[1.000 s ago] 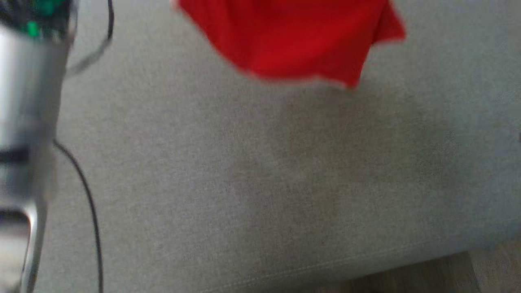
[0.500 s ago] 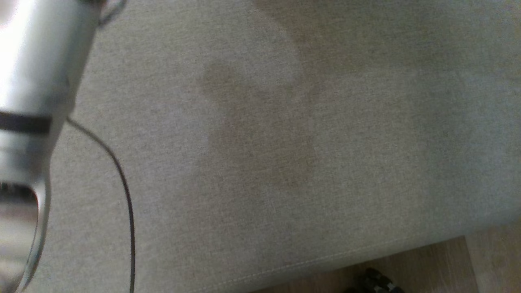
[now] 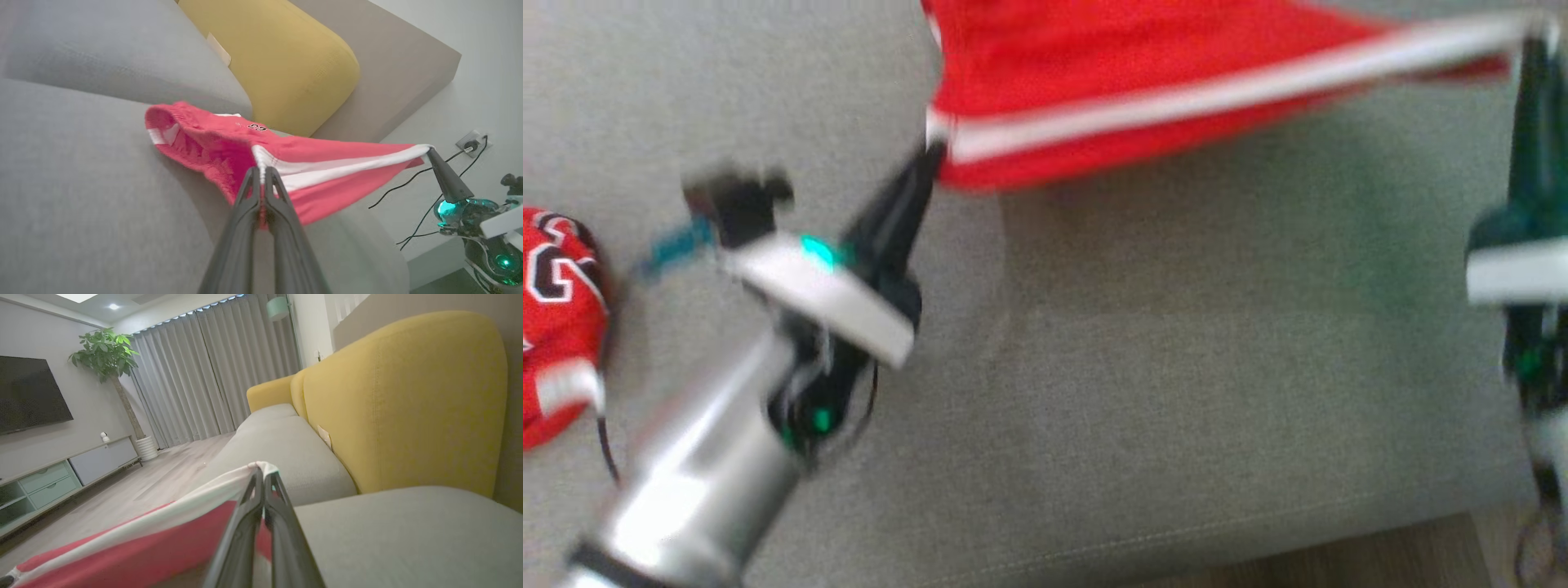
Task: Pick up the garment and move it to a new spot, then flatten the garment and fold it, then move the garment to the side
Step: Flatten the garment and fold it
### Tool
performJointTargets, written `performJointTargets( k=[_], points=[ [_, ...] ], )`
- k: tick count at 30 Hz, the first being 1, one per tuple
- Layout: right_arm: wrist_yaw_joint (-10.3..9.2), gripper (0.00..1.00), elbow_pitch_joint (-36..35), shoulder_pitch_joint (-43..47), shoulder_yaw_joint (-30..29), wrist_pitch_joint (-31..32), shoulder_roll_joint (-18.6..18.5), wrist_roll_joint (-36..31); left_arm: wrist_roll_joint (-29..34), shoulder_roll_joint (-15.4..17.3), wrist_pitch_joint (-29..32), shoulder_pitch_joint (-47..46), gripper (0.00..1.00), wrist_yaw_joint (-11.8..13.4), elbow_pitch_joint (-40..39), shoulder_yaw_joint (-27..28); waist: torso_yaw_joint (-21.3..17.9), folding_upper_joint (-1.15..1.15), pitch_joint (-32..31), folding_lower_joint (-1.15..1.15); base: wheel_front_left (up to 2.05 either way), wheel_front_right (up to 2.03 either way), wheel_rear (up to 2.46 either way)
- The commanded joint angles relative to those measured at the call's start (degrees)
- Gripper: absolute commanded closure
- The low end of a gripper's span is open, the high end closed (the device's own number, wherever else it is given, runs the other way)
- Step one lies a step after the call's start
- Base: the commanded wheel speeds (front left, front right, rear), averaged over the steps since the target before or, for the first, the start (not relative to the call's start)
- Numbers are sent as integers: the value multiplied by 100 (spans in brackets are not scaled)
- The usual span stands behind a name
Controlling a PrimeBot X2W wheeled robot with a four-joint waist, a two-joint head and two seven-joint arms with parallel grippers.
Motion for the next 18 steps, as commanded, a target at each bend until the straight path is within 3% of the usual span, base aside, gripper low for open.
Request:
performJointTargets(
  k=[1, 9, 14, 18],
  points=[
    [-5, 100, -274, 288, -75, -23, -153, 36, 112, 155, -68, 144, 100, -35, -212, 378, 83, 0, -274, 0, 0, 0, 0],
    [-5, 100, -1560, 2655, -678, 443, 56, 164, 1188, -11, -69, 2302, 100, -35, -949, 913, 293, 0, -878, 0, 0, 0, 0],
    [-5, 100, -2622, 3851, -1099, 912, 147, 100, 1397, -19, -69, 3125, 100, -35, -1376, 1180, 496, 0, -993, 0, 0, 0, 0],
    [-5, 100, -3237, 4288, -1490, 1298, 306, -184, 1343, -17, -69, 3405, 100, -35, -1683, 1288, 652, 0, -976, 0, 0, 0, 0]
  ],
)
